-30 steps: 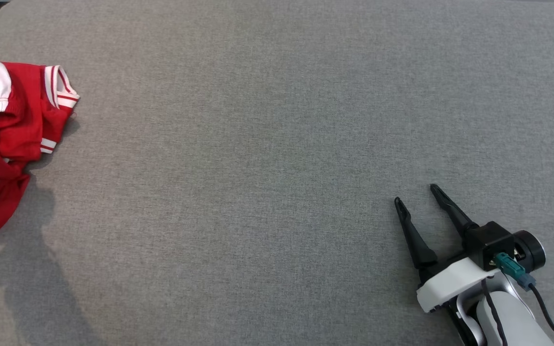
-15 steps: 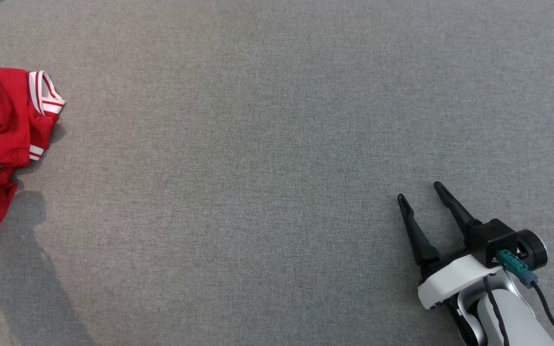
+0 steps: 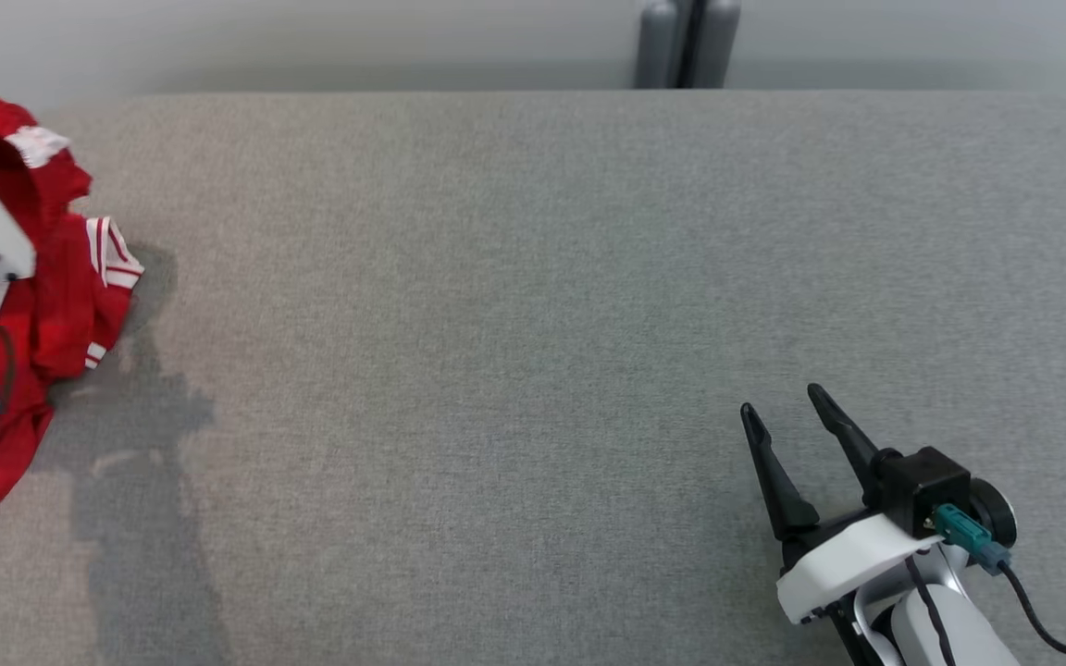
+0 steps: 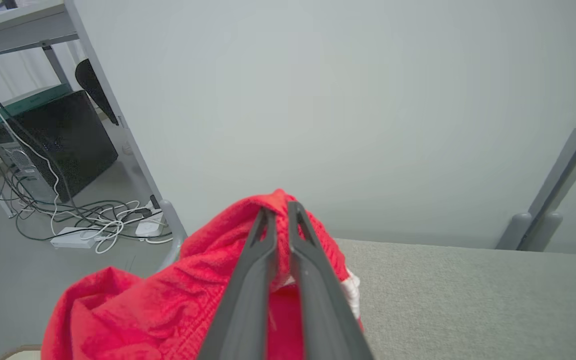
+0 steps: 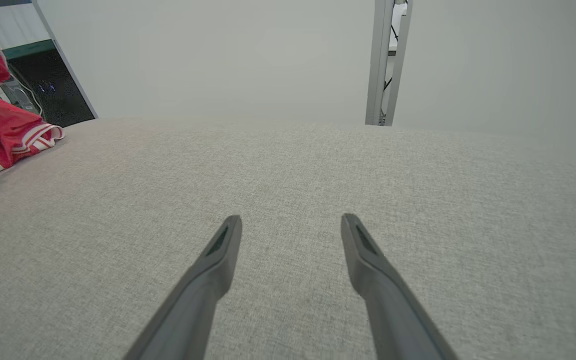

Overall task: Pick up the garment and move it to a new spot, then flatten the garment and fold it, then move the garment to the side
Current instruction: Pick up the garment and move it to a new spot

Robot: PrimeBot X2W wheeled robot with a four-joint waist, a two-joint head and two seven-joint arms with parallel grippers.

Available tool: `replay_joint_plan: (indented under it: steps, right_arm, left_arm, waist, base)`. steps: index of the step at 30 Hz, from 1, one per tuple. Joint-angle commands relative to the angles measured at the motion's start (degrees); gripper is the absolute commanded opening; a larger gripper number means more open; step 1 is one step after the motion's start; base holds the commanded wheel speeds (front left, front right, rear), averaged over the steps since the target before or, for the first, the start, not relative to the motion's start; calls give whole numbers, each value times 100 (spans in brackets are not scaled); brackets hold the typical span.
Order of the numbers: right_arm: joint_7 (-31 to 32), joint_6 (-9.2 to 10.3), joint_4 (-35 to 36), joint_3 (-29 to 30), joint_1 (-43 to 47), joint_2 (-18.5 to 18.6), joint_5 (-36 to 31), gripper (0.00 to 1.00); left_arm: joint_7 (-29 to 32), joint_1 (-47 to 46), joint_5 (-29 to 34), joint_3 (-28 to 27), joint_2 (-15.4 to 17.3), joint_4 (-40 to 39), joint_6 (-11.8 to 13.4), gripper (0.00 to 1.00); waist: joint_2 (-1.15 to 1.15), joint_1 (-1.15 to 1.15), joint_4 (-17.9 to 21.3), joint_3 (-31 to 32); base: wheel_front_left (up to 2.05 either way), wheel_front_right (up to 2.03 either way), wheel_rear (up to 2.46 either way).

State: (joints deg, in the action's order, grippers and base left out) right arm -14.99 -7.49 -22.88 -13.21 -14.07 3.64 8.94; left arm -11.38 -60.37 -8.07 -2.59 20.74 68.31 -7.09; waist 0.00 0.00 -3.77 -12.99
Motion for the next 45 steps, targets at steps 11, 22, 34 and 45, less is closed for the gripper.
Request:
replay_joint_plan:
  steps: [11, 22, 34, 45]
  right_arm:
    - [-29, 0, -46, 154, 326, -63, 257, 100]
    - [-29, 0, -94, 58, 507, -53, 444, 100]
    - [-29, 0, -159, 108, 598, -59, 449, 100]
    - [-29, 0, -137, 216, 628, -56, 465, 100]
  left_arm:
    - [-280, 460, -653, 1182, -1386, -428, -37, 0]
    - [-235, 1633, -2584, 3553, -1781, -1835, -38, 0]
    - [-366, 2059, -3794, 5315, -1764, -2285, 526, 100]
    - [-381, 3017, -2768, 3915, -1407, -2634, 1055, 100]
  waist:
    - [0, 0, 516, 628]
    - [0, 0, 1013, 939]
    - [0, 0, 1139, 1063]
    - [0, 0, 837, 1201]
  base:
    - [0, 0, 0]
    - [0, 0, 0]
    - [0, 0, 0]
    - [0, 0, 0]
